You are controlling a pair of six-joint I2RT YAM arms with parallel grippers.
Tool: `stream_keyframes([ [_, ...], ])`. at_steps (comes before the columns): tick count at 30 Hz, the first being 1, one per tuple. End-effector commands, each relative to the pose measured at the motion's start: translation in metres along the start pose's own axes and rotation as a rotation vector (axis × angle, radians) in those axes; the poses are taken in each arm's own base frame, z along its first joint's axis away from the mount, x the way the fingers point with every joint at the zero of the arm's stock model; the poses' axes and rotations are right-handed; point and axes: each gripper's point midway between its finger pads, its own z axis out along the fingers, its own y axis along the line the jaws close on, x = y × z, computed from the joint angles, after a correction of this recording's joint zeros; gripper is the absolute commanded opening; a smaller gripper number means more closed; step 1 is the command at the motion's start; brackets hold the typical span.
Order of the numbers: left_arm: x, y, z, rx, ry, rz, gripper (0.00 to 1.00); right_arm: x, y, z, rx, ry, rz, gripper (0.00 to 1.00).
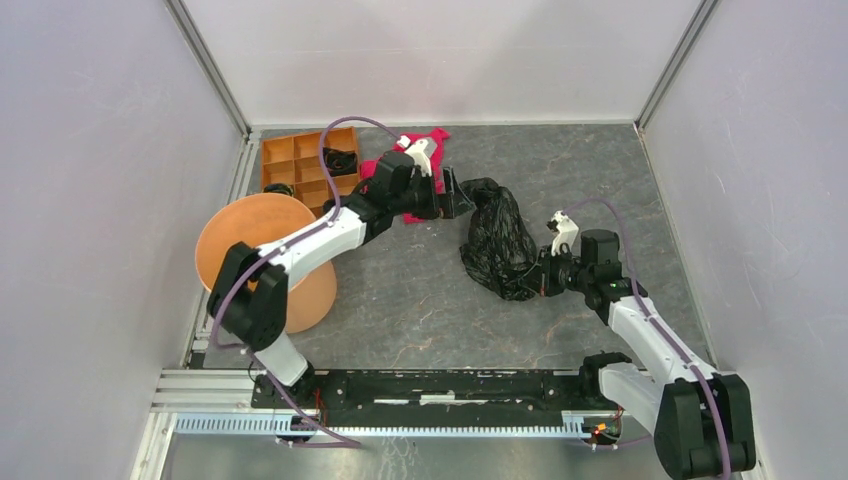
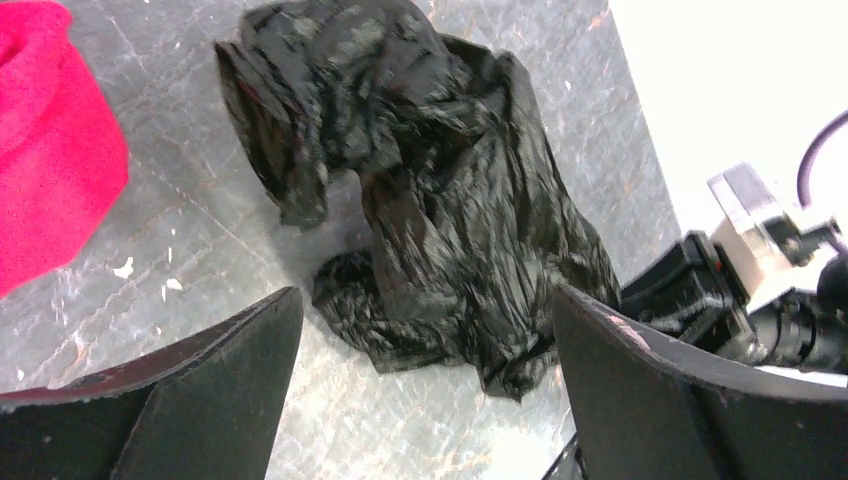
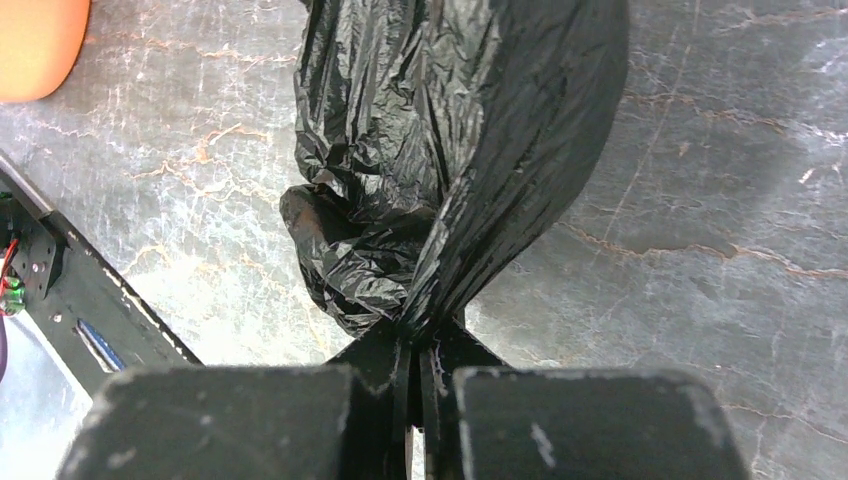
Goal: Put the trash bags into the trash bin
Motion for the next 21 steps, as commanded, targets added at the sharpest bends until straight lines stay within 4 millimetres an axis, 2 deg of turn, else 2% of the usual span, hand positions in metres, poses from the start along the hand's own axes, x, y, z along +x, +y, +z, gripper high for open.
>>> stream_keyframes([
  [1, -0.019, -0.008, 0.02, 0.182, -0.017, -0.142, 1.0, -0.003, 0.013, 0.001, -0.06, -0.016, -0.056, 0.03],
  [5, -0.014, 0.004, 0.032, 0.199, 0.009, -0.194, 0.95, 0.0, 0.026, 0.003, -0.1, -0.001, -0.085, 0.03],
  [10, -0.013, 0.017, 0.044, 0.188, 0.01, -0.19, 0.87, 0.015, 0.043, 0.01, -0.153, 0.054, -0.12, 0.03],
  [15, -0.001, 0.01, 0.064, 0.285, 0.094, -0.24, 0.91, 0.017, 0.058, 0.012, -0.185, 0.059, -0.147, 0.02],
  [21, 0.017, 0.021, 0.078, 0.265, 0.138, -0.292, 0.92, 0.021, 0.08, 0.012, -0.261, 0.064, -0.177, 0.02],
])
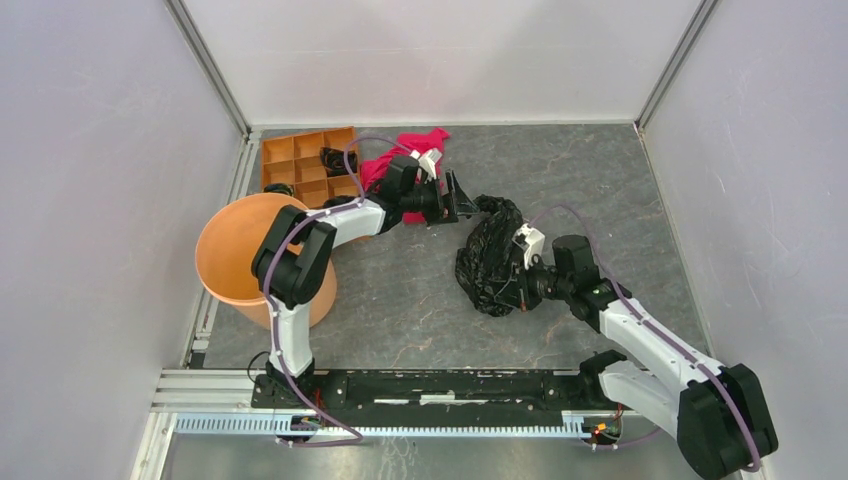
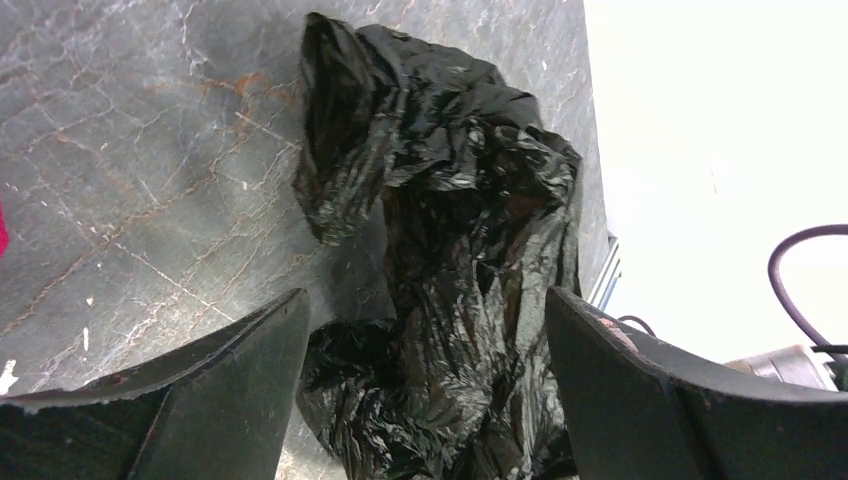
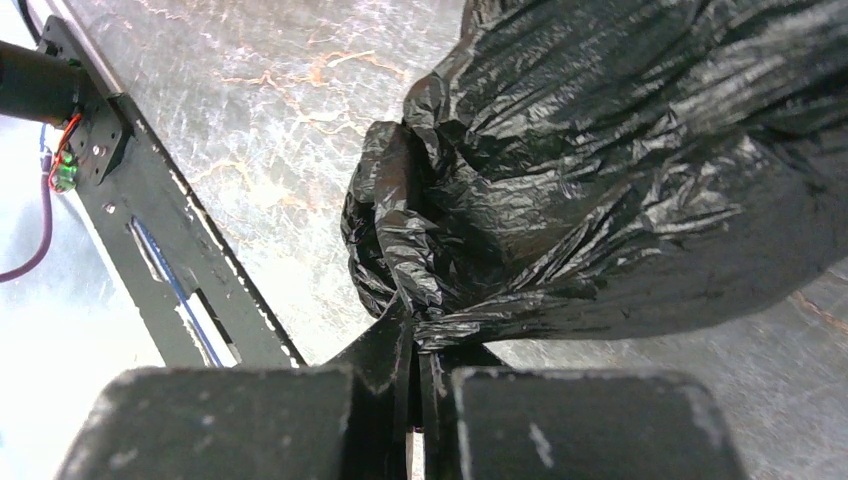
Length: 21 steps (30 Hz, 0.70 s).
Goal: Put the trash bags into the trash bin
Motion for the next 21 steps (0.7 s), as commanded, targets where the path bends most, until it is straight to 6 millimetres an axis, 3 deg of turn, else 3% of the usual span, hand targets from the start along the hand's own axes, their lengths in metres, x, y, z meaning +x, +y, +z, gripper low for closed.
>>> stream_keyframes([
  [1, -0.004, -0.014, 0.007, 0.07, 0.012, -0.039, 0.93, -0.007, 0.017, 0.003, -0.06, -0.031, -0.05, 0.02],
  [6, 0.016, 0.006, 0.022, 0.053, 0.08, -0.122, 0.94, 0.001, 0.025, 0.006, -0.088, -0.011, -0.059, 0.02],
  [11, 0.021, 0.007, 0.025, 0.066, 0.096, -0.131, 0.94, 0.004, 0.05, 0.007, -0.175, -0.007, -0.094, 0.02],
  [13, 0.021, 0.003, 0.025, 0.09, 0.094, -0.138, 0.89, 0.008, 0.054, 0.007, -0.182, 0.009, -0.108, 0.02],
  [16, 0.015, -0.004, 0.021, 0.106, 0.084, -0.128, 0.63, 0.011, 0.049, 0.007, -0.147, 0.018, -0.111, 0.02],
  [19, -0.009, -0.016, 0.004, 0.086, 0.015, -0.04, 0.29, 0.012, 0.046, 0.006, -0.125, 0.022, -0.112, 0.02],
  [21, -0.028, -0.024, -0.012, 0.048, -0.033, 0.016, 0.13, 0.01, 0.042, 0.004, -0.098, 0.02, -0.119, 0.02],
])
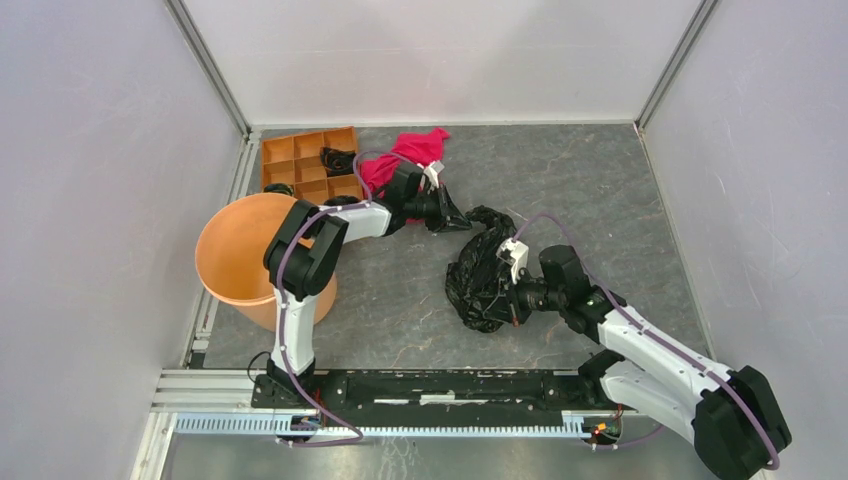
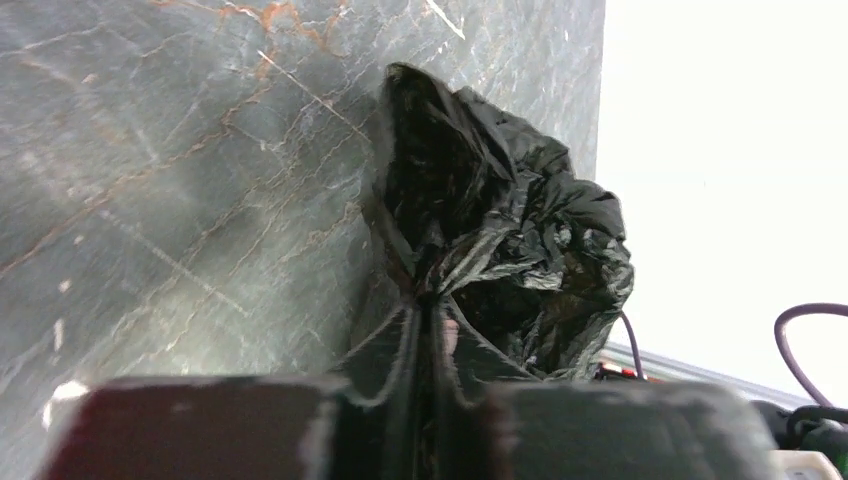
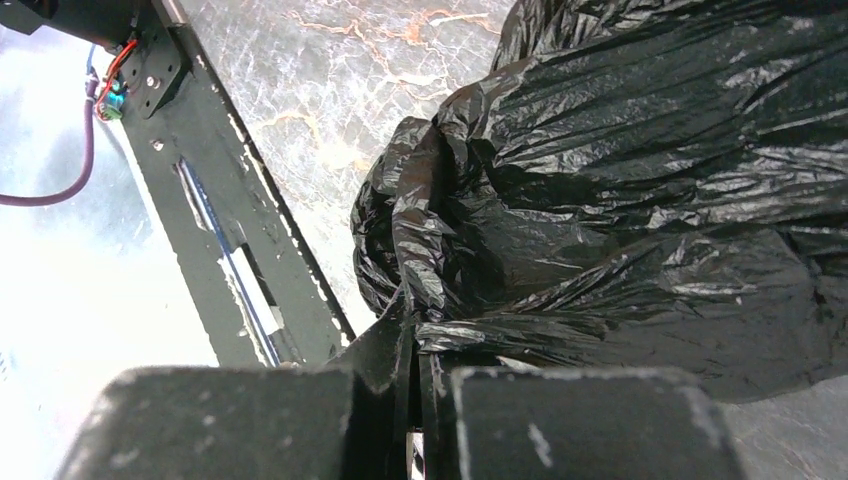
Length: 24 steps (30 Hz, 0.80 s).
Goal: Put the trash bags into the trash bin
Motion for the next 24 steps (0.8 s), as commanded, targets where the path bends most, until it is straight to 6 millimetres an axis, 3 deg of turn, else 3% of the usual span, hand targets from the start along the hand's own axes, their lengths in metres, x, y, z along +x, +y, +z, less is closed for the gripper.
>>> stream_keyframes([
  [1, -0.055, -0.062, -0.049, 0.009, -0.171, 0.222, 0.03, -0.008, -0.009, -0.006, 0.077, -0.018, -0.032, 0.02],
  [5, -0.085, -0.098, -0.109, -0.079, -0.345, 0.405, 0.02, -0.012, -0.057, -0.024, 0.393, 0.007, -0.011, 0.08],
  [8, -0.092, -0.137, -0.16, -0.092, -0.474, 0.517, 0.02, -0.033, -0.078, -0.039, 0.559, -0.013, -0.014, 0.12],
  [11, -0.089, -0.17, -0.21, -0.131, -0.586, 0.554, 0.02, -0.059, -0.104, -0.068, 0.794, -0.05, -0.013, 0.41],
  [14, -0.07, -0.221, -0.253, -0.108, -0.618, 0.577, 0.02, -0.085, -0.117, -0.104, 0.992, -0.048, -0.052, 0.56],
  [17, -0.03, -0.255, -0.271, 0.0, -0.595, 0.618, 0.02, -0.102, -0.105, -0.104, 0.931, -0.087, -0.099, 0.73],
  [19, -0.006, -0.26, -0.273, 0.036, -0.566, 0.625, 0.02, -0.109, -0.091, -0.097, 0.842, -0.127, -0.114, 0.8],
  [21, 0.017, -0.251, -0.262, 0.046, -0.519, 0.6, 0.02, -0.114, -0.078, -0.093, 0.77, -0.171, -0.11, 0.84],
  [24, 0.049, -0.217, -0.231, 0.024, -0.429, 0.565, 0.02, -0.11, -0.062, -0.08, 0.649, -0.207, -0.095, 0.86],
])
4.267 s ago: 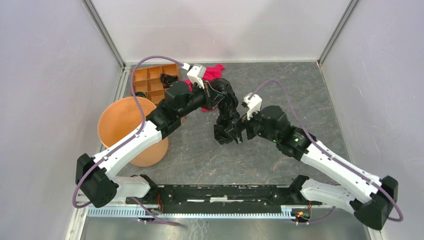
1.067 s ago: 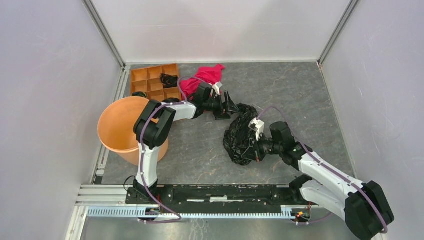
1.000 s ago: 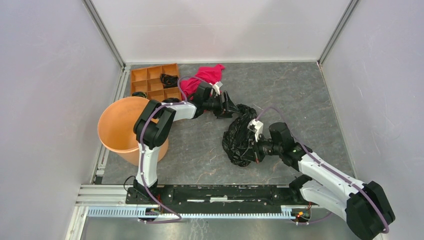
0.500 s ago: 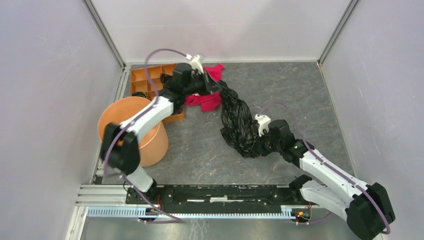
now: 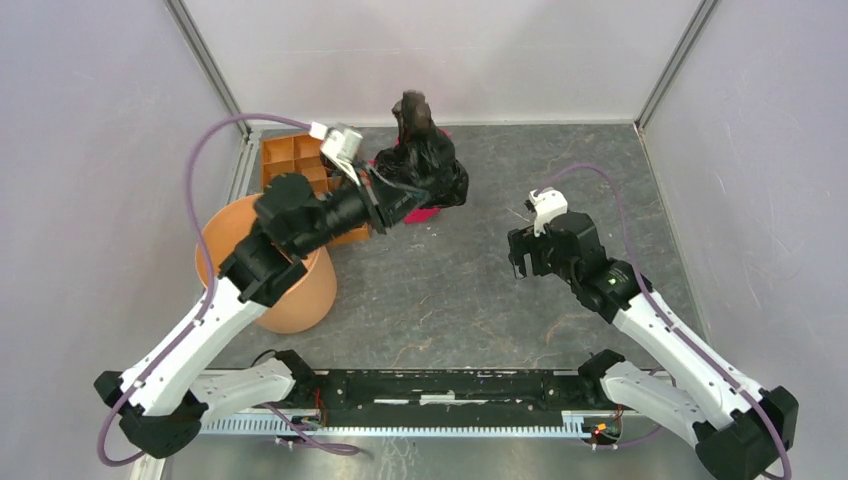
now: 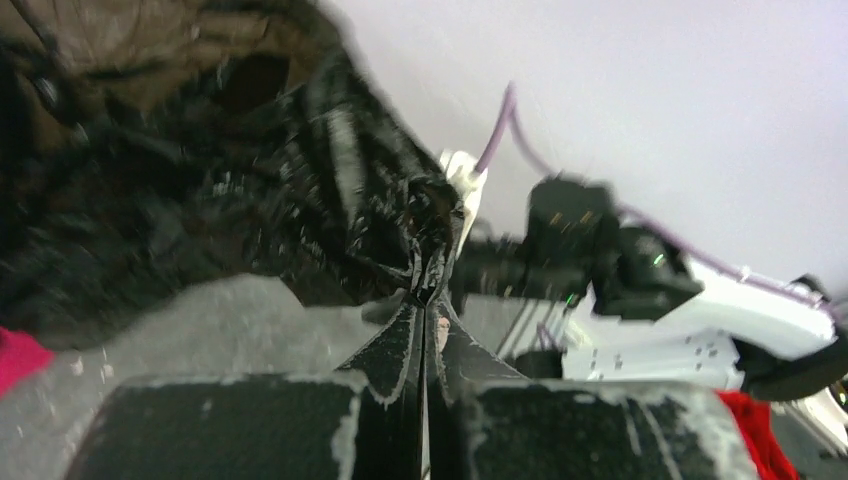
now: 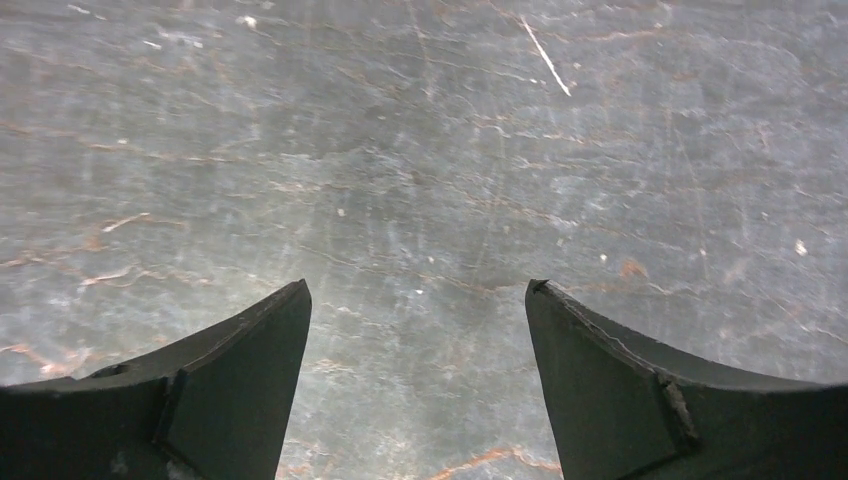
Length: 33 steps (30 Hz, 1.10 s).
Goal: Put the trash bags into the trash bin
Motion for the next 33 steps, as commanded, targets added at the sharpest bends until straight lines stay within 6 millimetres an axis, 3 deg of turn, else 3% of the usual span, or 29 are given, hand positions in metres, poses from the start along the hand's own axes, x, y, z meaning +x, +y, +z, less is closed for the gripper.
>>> stream_keyframes([
  [1, 0.108, 0.037, 0.008, -0.105, 0.228, -0.064, 0.02, -0.004, 0.031, -0.008, -0.173, -0.069, 0.043, 0.86],
  [3, 0.149, 0.034, 0.01, -0.094, 0.293, -0.092, 0.02, 0.0, 0.039, -0.009, -0.221, -0.079, 0.078, 0.87],
  [4, 0.18, 0.029, 0.009, -0.085, 0.345, -0.101, 0.02, 0.003, 0.04, -0.009, -0.226, -0.082, 0.091, 0.87],
  [8, 0.245, 0.017, 0.009, -0.095, 0.441, -0.112, 0.02, 0.005, 0.027, -0.011, -0.156, -0.11, 0.128, 0.88],
  [11, 0.282, 0.016, 0.005, -0.124, 0.492, -0.118, 0.02, 0.0, 0.02, -0.016, -0.124, -0.139, 0.133, 0.9],
  [13, 0.293, 0.011, 0.002, -0.111, 0.506, -0.122, 0.02, -0.004, 0.029, -0.018, -0.172, -0.158, 0.138, 0.92],
  [16, 0.298, 0.01, 0.0, -0.102, 0.52, -0.104, 0.04, -0.001, 0.078, -0.02, -0.452, -0.163, 0.149, 0.93],
  [18, 0.3, 0.012, -0.002, -0.11, 0.539, -0.094, 0.23, 0.004, 0.106, -0.023, -0.624, -0.157, 0.158, 0.9],
  [21, 0.292, 0.022, -0.014, -0.175, 0.531, -0.081, 0.58, 0.008, 0.109, -0.022, -0.629, -0.163, 0.122, 0.92],
  [26, 0.262, 0.036, -0.049, -0.221, 0.43, -0.085, 0.99, 0.011, 0.103, -0.02, -0.566, -0.153, 0.023, 0.95],
  [30, 0.232, 0.038, -0.067, -0.246, 0.362, -0.074, 1.0, 0.02, 0.111, -0.019, -0.558, -0.123, -0.097, 0.95],
  [33, 0.22, 0.043, -0.072, -0.296, 0.356, -0.056, 1.0, 0.021, 0.129, -0.025, -0.589, -0.123, -0.168, 0.96],
])
